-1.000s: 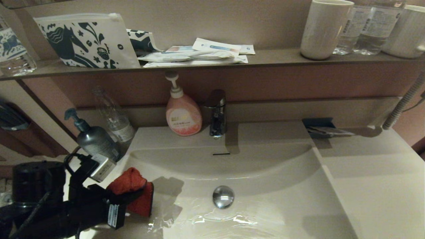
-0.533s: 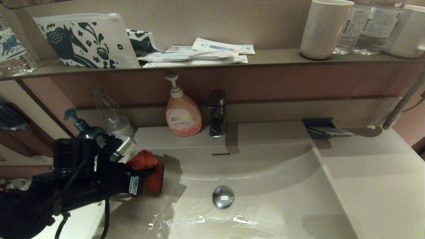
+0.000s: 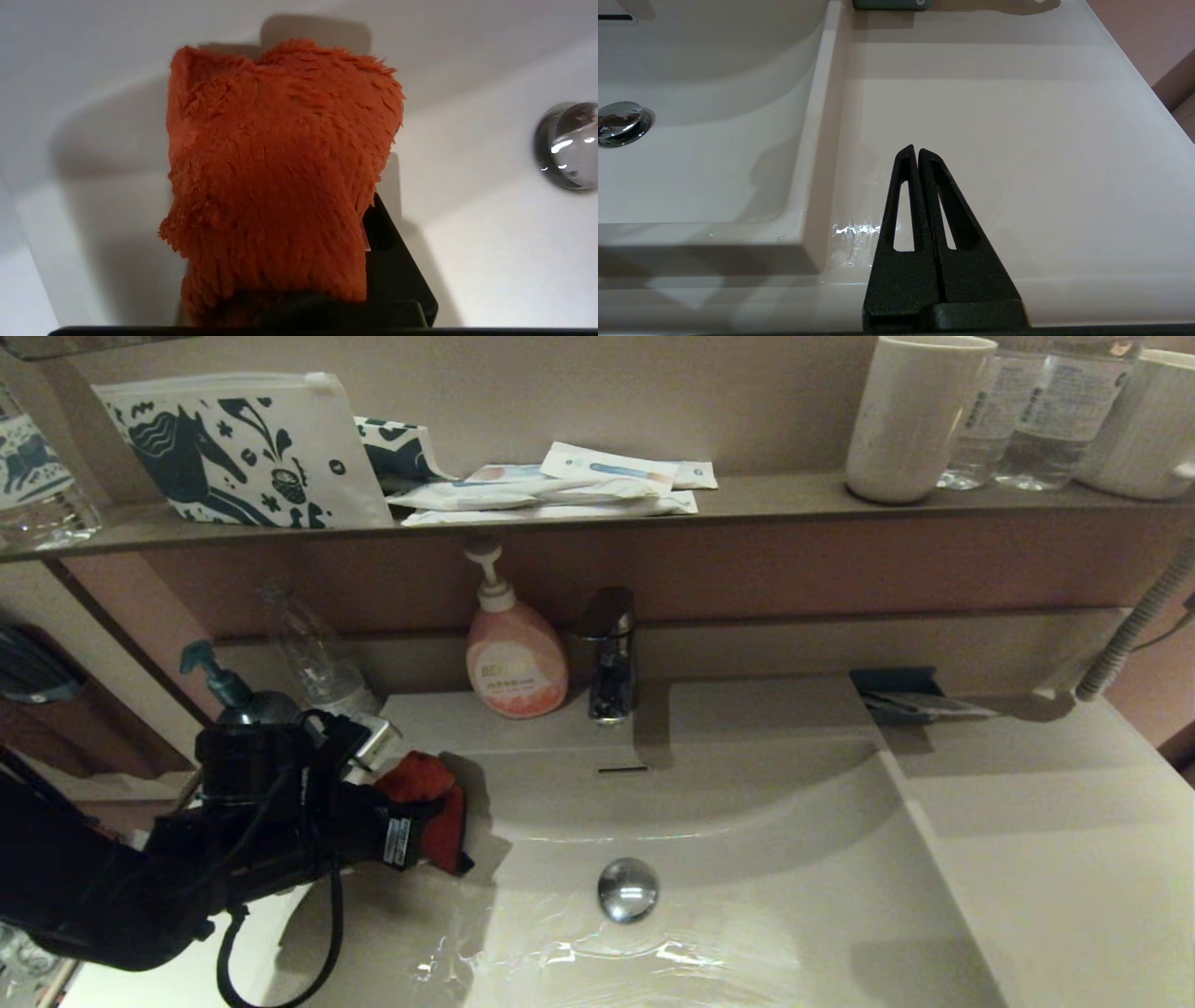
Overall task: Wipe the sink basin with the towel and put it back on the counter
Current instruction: Wipe the sink
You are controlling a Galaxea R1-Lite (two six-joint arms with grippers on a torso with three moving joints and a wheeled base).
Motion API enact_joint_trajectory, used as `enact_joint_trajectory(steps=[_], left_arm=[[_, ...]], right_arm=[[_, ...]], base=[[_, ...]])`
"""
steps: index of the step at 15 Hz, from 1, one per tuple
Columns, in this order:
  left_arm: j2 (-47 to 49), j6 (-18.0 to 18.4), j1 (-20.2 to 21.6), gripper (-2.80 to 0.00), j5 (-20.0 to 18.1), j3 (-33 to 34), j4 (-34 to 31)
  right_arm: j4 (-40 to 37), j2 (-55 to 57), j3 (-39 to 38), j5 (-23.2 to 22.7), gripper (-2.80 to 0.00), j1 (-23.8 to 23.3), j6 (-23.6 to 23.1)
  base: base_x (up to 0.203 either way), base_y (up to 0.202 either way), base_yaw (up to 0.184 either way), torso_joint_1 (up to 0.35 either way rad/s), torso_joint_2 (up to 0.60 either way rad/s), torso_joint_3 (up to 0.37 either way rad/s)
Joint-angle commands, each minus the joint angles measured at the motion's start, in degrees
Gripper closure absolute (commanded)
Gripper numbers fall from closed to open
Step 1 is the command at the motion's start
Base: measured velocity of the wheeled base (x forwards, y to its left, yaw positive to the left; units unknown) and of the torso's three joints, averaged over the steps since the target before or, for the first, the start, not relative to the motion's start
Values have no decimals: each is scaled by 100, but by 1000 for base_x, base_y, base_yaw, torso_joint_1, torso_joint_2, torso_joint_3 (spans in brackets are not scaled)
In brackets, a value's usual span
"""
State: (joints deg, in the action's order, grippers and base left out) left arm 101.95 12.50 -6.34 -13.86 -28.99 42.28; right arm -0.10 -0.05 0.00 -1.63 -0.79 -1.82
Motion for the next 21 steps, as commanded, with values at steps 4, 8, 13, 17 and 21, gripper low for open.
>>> enact_joint_trajectory(steps=[4, 8, 13, 17, 21], left_arm=[[-33, 7, 10, 0, -38, 213, 11], [-541, 7, -39, 0, -38, 520, -37], [-1771, 7, -27, 0, -38, 608, -866], [-3295, -10, 166, 0, -39, 137, -2897], [-3761, 7, 1174, 0, -271, -192, -3873]], right_arm=[[-5, 5, 0, -4, 0, 0, -3], [-2, 5, 0, -4, 0, 0, -3], [1, 5, 0, -4, 0, 0, -3], [1, 5, 0, -4, 0, 0, -3], [1, 5, 0, -4, 0, 0, -3]], base=[[0, 0, 0, 0, 0, 0], [0, 0, 0, 0, 0, 0], [0, 0, 0, 0, 0, 0], [0, 0, 0, 0, 0, 0], [0, 0, 0, 0, 0, 0]])
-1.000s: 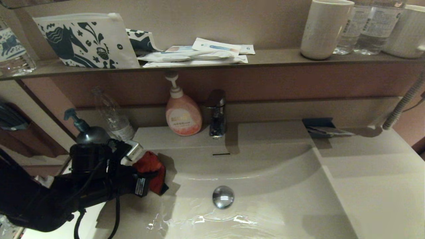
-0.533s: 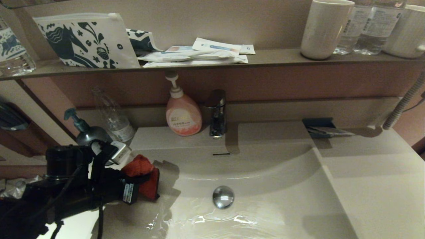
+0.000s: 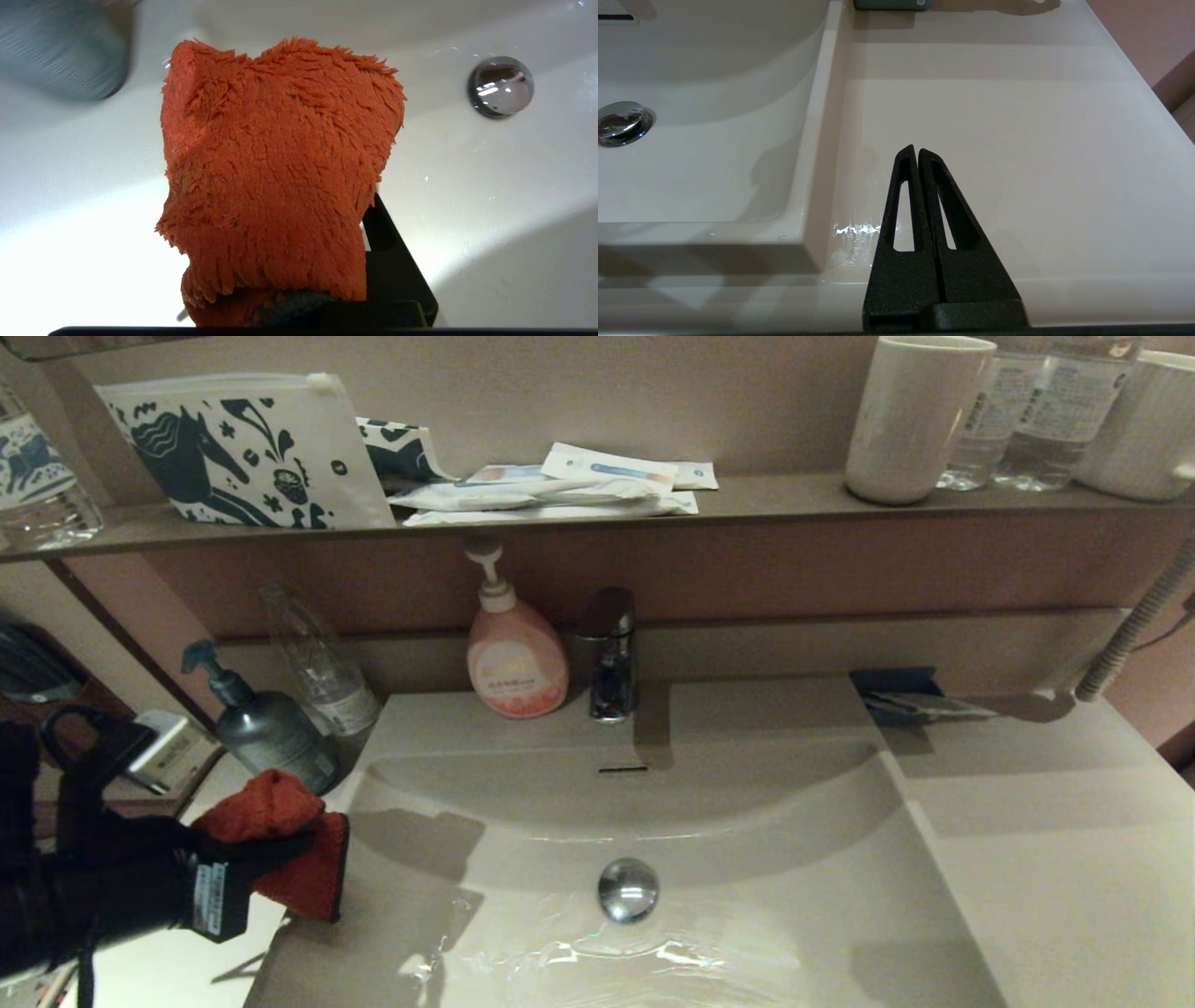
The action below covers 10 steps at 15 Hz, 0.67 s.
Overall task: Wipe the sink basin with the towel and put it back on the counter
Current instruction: Wipe the sink
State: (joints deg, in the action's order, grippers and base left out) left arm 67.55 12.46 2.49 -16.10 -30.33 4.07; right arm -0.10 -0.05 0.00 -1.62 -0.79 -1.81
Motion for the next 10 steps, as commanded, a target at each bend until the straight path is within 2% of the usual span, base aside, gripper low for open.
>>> enact_joint_trajectory(steps=[1, 4, 7, 10], left_arm=[[-277, 23, 481, 0, -98, -71, -57], [110, 131, 772, 0, -216, -116, -3], [232, 116, 764, 0, -382, -143, 41], [387, 108, 761, 0, -395, -459, 42]], right_arm=[[1, 5, 0, -5, 0, 0, -3], [1, 5, 0, -5, 0, 0, -3], [-3, 5, 0, -5, 0, 0, -3], [1, 5, 0, -5, 0, 0, -3]], base=[[0, 0, 0, 0, 0, 0], [0, 0, 0, 0, 0, 0], [0, 0, 0, 0, 0, 0], [0, 0, 0, 0, 0, 0]])
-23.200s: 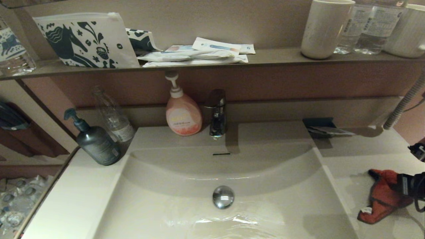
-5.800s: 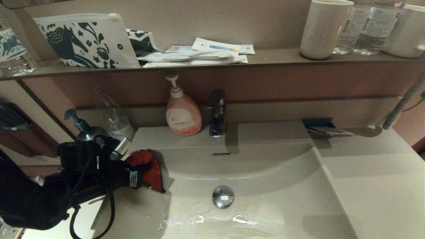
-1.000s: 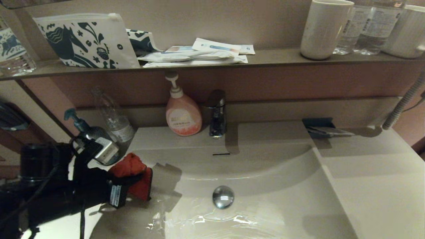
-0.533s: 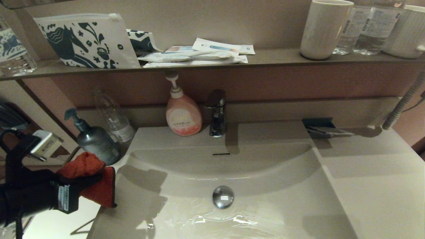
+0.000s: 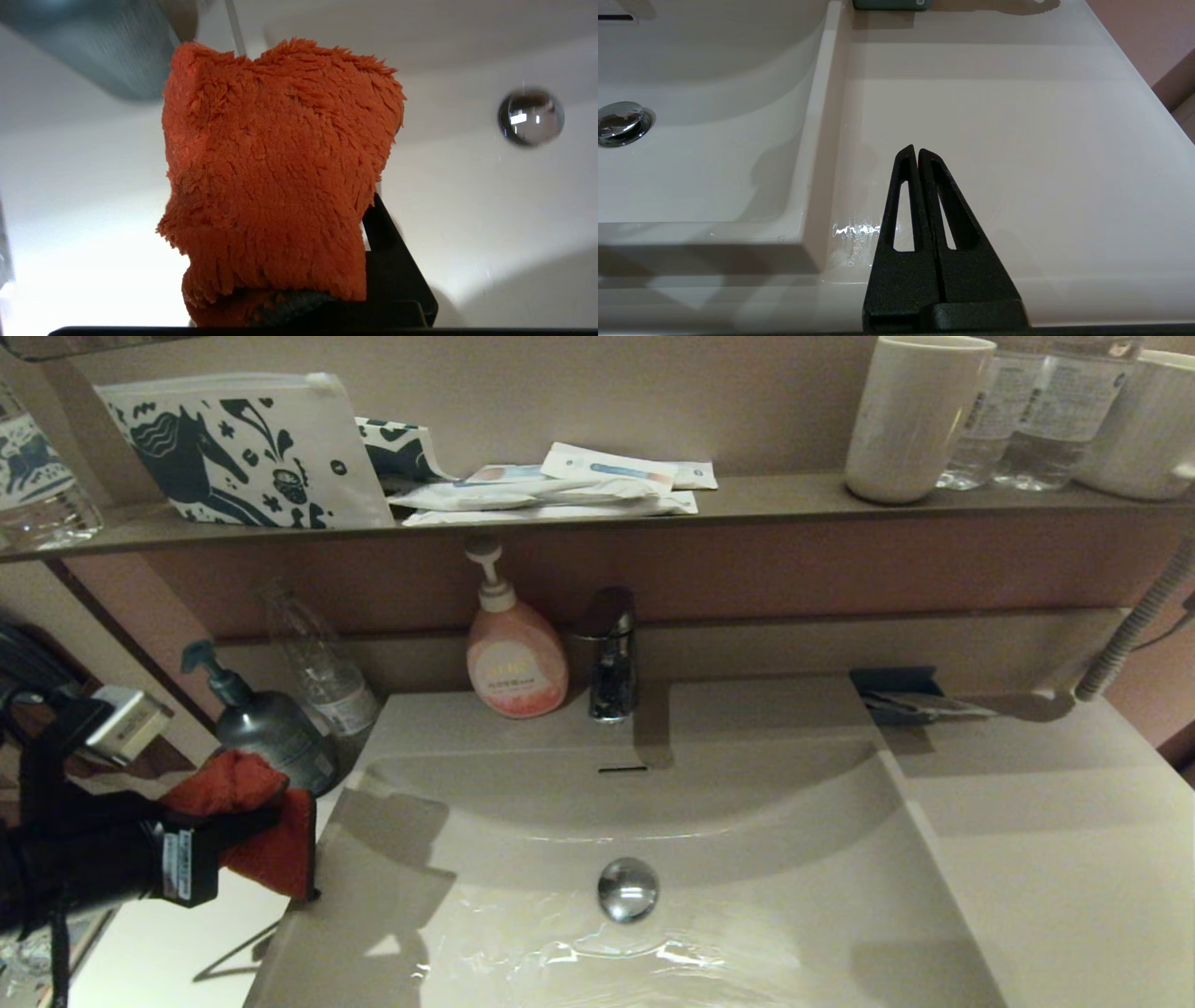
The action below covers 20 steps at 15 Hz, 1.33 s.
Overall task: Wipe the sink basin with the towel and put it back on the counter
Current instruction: Wipe the sink
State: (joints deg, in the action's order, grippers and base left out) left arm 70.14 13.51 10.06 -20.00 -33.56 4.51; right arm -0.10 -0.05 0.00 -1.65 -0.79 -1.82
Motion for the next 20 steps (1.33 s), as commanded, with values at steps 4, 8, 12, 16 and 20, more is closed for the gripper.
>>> enact_joint_trajectory(steps=[4, 8, 12, 16, 20], left_arm=[[131, 20, 62, 0, -3, -222, -22], [111, 56, 327, 0, -4, -237, -11], [881, 262, 1019, 0, -31, -268, 103], [2016, 308, 1450, 0, -365, -338, 468], [3094, 378, 1758, 0, -580, -887, 1139]], right_arm=[[1, 5, 0, -2, 0, 0, -3], [1, 5, 0, -2, 0, 0, -3], [1, 5, 0, -2, 0, 0, 6], [1, 5, 0, -2, 0, 0, 6], [1, 5, 0, -2, 0, 0, 6]], base=[[0, 0, 0, 0, 0, 0], [0, 0, 0, 0, 0, 0], [0, 0, 0, 0, 0, 0], [0, 0, 0, 0, 0, 0], [0, 0, 0, 0, 0, 0]])
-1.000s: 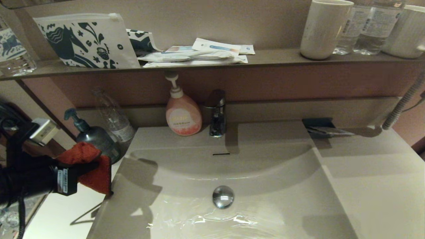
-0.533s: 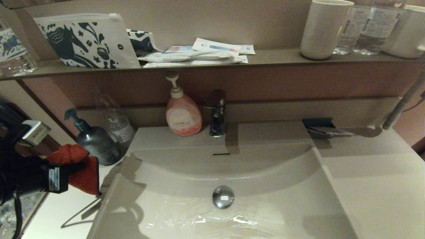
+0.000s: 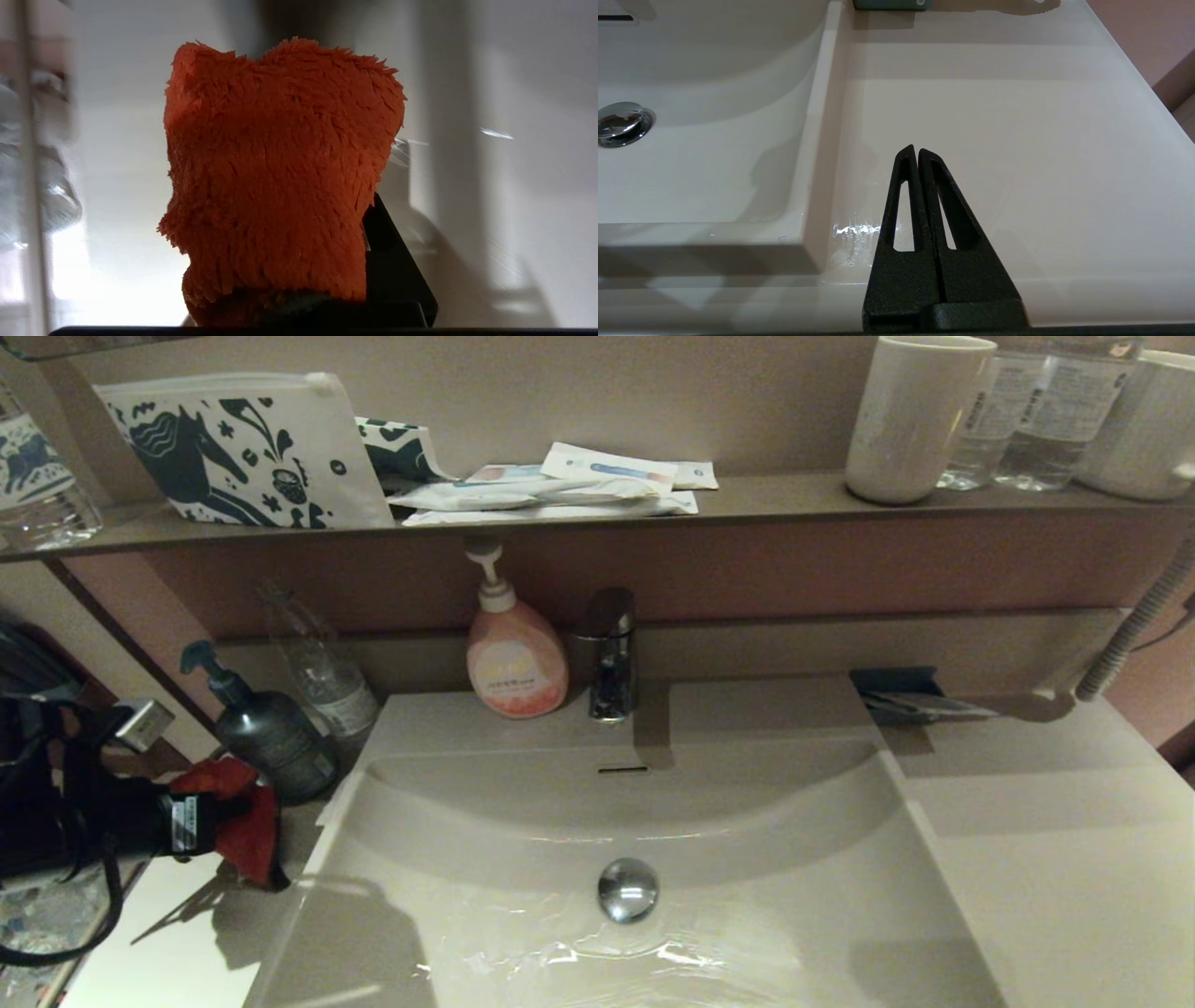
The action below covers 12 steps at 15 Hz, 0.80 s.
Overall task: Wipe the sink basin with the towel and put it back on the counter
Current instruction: Wipe the sink
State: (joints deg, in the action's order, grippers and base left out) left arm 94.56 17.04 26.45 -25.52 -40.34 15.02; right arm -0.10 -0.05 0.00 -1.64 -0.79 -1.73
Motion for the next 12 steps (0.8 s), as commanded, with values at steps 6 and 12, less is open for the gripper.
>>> enact_joint_trajectory(steps=[6, 12], left_arm=[[2260, 317, 599, 0, -365, -1758, 457], [2520, 309, 607, 0, -1016, -1925, 1131]], right_arm=[[1, 5, 0, -3, 0, 0, -3], [1, 5, 0, -3, 0, 0, -3]], base=[[0, 0, 0, 0, 0, 0], [0, 0, 0, 0, 0, 0]])
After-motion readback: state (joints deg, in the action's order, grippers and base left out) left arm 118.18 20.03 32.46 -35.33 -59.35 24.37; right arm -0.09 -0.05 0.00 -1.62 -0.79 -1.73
